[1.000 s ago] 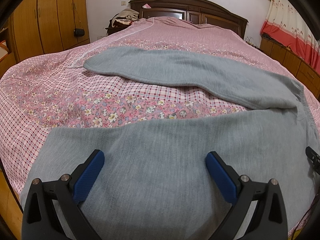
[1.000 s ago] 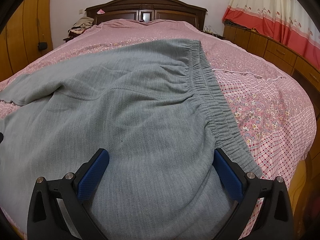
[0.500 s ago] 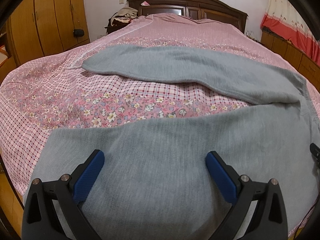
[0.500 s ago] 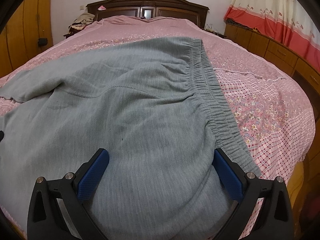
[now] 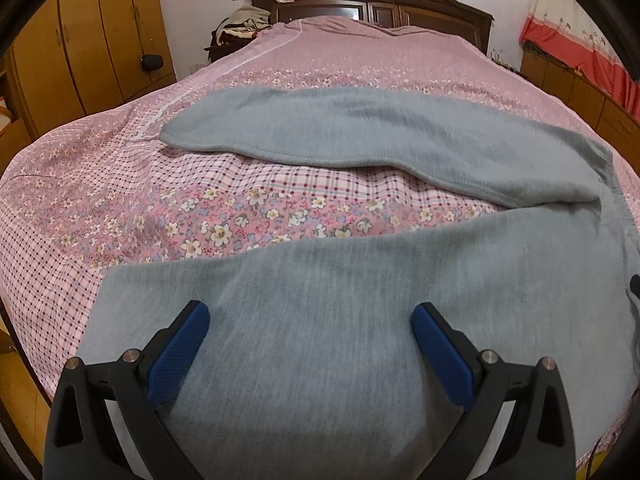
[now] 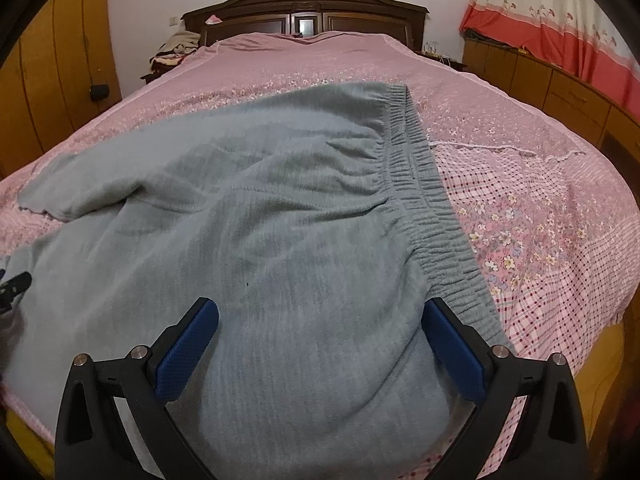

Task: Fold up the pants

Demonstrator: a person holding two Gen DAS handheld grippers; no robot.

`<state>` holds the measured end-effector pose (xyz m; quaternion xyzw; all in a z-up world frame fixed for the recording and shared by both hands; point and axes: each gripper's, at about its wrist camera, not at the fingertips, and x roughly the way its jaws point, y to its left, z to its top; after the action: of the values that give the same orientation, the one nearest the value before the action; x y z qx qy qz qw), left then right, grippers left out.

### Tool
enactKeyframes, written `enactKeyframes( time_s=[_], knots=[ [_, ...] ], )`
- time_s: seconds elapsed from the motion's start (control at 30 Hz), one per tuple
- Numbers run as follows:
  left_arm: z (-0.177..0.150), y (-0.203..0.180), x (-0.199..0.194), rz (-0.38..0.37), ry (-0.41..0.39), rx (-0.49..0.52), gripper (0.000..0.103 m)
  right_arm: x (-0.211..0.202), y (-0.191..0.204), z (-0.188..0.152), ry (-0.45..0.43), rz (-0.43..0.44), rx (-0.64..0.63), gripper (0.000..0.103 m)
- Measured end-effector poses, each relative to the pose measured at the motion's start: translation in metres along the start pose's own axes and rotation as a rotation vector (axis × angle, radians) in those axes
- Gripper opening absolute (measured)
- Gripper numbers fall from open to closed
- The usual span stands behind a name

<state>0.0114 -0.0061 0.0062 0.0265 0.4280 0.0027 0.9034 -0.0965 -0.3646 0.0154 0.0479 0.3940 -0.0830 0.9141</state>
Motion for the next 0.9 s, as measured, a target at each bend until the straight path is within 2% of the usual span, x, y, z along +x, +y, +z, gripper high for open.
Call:
enactKeyframes(
  time_s=[0.17,0.37,0.77,0.9],
  knots=[
    [0.005,-0.001,-0.002,0.001,0.022,0.014,0.103,-0.008,-0.004,0.014,-0.009,0.015,0.028,0.103],
    [0.016,-0.008,-0.012,-0.013,0.024,0.047,0.102,-0.010,-0.004,0.034,-0.015,0.009,0.001,0.103],
    [0.063,-0.018,-0.022,-0.031,-0.003,0.059,0.102,-0.022,-0.008,0.080,-0.016,0.068,-0.017,0.103],
    [0.078,-0.021,-0.018,-0.046,-0.008,0.062,0.102,-0.022,-0.010,0.093,-0.018,0.047,-0.039,0.103]
  ],
)
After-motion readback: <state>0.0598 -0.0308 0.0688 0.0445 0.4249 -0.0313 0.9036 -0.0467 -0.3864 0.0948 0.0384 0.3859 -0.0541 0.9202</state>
